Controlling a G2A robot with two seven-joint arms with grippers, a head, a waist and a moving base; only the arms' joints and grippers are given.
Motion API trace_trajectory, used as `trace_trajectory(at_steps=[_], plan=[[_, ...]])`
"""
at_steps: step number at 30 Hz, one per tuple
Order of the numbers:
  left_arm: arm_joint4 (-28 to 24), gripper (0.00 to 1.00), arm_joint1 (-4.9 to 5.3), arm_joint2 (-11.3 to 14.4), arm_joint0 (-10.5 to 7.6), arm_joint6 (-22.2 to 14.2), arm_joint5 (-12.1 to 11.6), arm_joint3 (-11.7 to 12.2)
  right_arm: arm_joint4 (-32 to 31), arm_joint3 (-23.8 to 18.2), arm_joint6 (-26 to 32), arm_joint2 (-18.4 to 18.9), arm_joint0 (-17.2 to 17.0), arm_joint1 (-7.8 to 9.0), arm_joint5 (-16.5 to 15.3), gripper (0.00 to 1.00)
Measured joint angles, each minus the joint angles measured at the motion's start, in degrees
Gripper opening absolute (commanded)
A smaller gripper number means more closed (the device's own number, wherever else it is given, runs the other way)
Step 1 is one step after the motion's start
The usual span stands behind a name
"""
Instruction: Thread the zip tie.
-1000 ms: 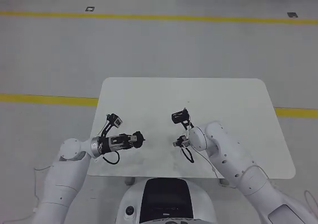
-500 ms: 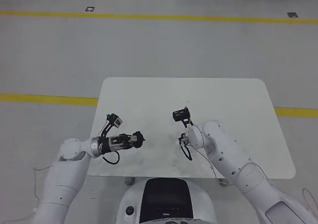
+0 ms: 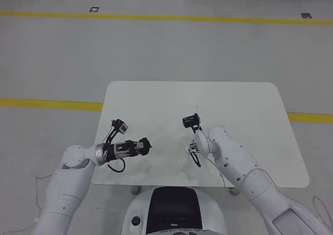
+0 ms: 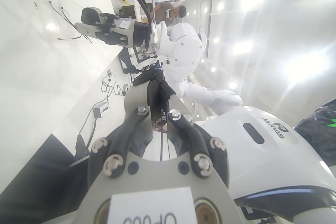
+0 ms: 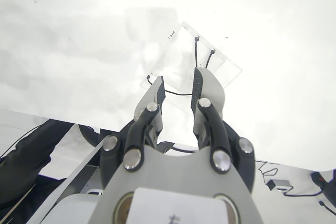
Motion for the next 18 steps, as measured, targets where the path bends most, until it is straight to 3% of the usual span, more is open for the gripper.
trace_trajectory(at_steps=[7,18], plan=[[0.0,0.00,0.00,0.0,0.00,0.0,0.0,0.0,-1.2,3.5,0.2,-0.3,1.2,-1.20,0.0,0.31],[0.0,0.00,0.00,0.0,0.00,0.0,0.0,0.0,-1.6,7.6,0.0,-1.5,2.8,-2.58,-0.5,0.29]])
